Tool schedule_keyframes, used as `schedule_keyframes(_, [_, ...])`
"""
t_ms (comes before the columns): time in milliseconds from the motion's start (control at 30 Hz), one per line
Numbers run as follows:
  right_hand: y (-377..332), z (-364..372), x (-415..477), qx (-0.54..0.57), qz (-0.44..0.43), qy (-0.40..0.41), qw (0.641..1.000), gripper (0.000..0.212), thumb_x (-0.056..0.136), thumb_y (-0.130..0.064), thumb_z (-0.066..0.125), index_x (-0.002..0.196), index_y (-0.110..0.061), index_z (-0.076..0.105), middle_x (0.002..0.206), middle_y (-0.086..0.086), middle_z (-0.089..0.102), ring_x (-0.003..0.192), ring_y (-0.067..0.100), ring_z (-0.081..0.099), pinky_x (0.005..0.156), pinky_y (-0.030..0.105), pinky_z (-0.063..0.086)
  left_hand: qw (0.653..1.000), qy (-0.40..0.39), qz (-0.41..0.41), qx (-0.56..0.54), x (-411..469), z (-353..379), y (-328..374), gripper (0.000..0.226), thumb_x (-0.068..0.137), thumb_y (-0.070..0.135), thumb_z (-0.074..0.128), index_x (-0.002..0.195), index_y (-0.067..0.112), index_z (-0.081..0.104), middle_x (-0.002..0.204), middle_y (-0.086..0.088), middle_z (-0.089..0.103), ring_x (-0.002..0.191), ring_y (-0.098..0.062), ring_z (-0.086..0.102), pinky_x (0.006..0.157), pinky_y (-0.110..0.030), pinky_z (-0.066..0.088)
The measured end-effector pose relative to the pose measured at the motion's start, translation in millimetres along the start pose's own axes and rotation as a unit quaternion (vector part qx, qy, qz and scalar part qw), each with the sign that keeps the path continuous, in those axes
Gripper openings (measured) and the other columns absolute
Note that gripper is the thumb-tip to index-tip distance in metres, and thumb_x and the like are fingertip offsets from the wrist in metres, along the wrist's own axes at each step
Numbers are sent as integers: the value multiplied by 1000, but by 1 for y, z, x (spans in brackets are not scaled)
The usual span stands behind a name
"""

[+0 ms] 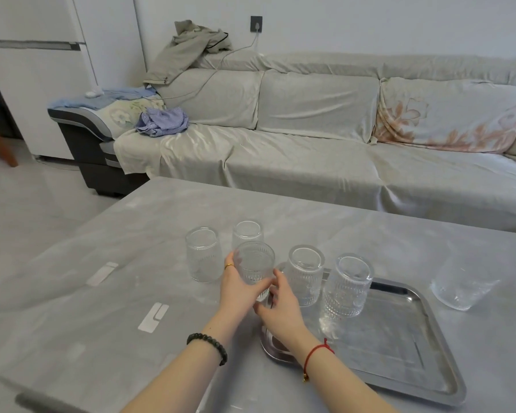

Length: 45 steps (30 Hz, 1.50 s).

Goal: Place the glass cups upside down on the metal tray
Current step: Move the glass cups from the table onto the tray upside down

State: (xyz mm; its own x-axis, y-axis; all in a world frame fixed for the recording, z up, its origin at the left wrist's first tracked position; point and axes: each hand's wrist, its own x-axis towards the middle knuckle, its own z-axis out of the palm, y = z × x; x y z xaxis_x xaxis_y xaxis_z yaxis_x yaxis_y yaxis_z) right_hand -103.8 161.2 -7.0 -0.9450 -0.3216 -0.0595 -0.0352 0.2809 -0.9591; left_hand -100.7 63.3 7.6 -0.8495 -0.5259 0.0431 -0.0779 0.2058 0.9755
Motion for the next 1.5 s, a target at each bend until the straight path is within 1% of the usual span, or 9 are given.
schedule_keyframes(200, [-5, -4, -10, 45, -52, -10, 998, 77, 72, -1, 68, 135, -21, 29, 129, -1, 46, 129, 15, 40, 109, 34, 34, 996, 81, 13, -24, -18, -8, 6, 75, 48, 31, 86, 107, 30, 40, 104, 12, 54, 95, -7, 53, 72, -12, 39])
schedule_keyframes(300, [-12, -12, -25, 67, -95, 8, 993, 71, 66, -9, 78, 120, -31, 39, 122, -15, 49, 114, -11, 44, 97, 10, 37, 988, 79, -30, -132, -39, -16, 17, 63, 56, 22, 84, 104, 24, 44, 91, 14, 59, 81, 0, 61, 63, -10, 46])
schedule_keyframes(433, [-11, -33, -51, 120, -128, 46, 983, 68, 57, 1, 83, 105, -27, 44, 101, -7, 60, 86, -10, 61, 70, 2, 44, 953, -26, -72, -294, -75, -10, 40, 31, 60, 31, 74, 83, 11, 70, 82, -5, 76, 74, -14, 71, 54, -18, 53])
schedule_keyframes(600, [-3, -89, -84, 139, -154, 119, 971, 66, 52, -14, 88, 103, -26, 48, 103, 4, 63, 94, 10, 64, 74, 14, 51, 933, -185, -129, -280, -111, 27, 63, 31, 59, 50, 62, 66, 22, 75, 72, -1, 74, 65, -14, 69, 61, -24, 57])
schedule_keyframes(833, [20, -183, -97, 74, -91, 217, 969, 66, 48, -23, 87, 96, -40, 45, 105, -23, 51, 97, -19, 48, 85, 6, 39, 914, -327, -207, -118, -131, 94, 66, 31, 84, 48, 50, 96, 19, 54, 98, -1, 59, 84, -13, 58, 70, -26, 46])
schedule_keyframes(1000, [24, -230, -86, -47, -49, 230, 971, 75, 49, -23, 88, 105, -44, 42, 107, -20, 51, 98, -2, 52, 84, 21, 38, 952, -298, -14, 63, -140, 129, 66, 67, 85, 30, 54, 140, 17, 18, 146, 2, 32, 132, -11, 32, 105, -16, 25])
schedule_keyframes(1067, [26, -233, -76, -89, -49, 237, 966, 78, 50, -22, 86, 116, -29, 44, 114, -8, 51, 104, 11, 50, 87, 25, 38, 941, -325, 61, 76, -142, 143, 71, 66, 85, 20, 50, 139, 31, 15, 143, 16, 30, 129, -6, 31, 94, 2, 21])
schedule_keyframes(1367, [36, -225, -37, -105, -25, 233, 967, 88, 54, -25, 85, 127, -18, 37, 128, 4, 51, 116, 19, 47, 99, 33, 39, 941, -314, 52, 117, -115, 172, 69, 76, 80, 7, 46, 142, 26, 7, 150, 4, 28, 118, -37, 50, 92, -31, 45])
schedule_keyframes(1500, [41, -222, -33, -81, -28, 224, 971, 84, 58, -25, 84, 128, -16, 37, 128, 5, 50, 120, 22, 46, 103, 42, 40, 943, -310, 26, 117, -105, 175, 65, 79, 80, 12, 48, 143, 25, 2, 153, 3, 20, 106, -23, 59, 55, 1, 40])
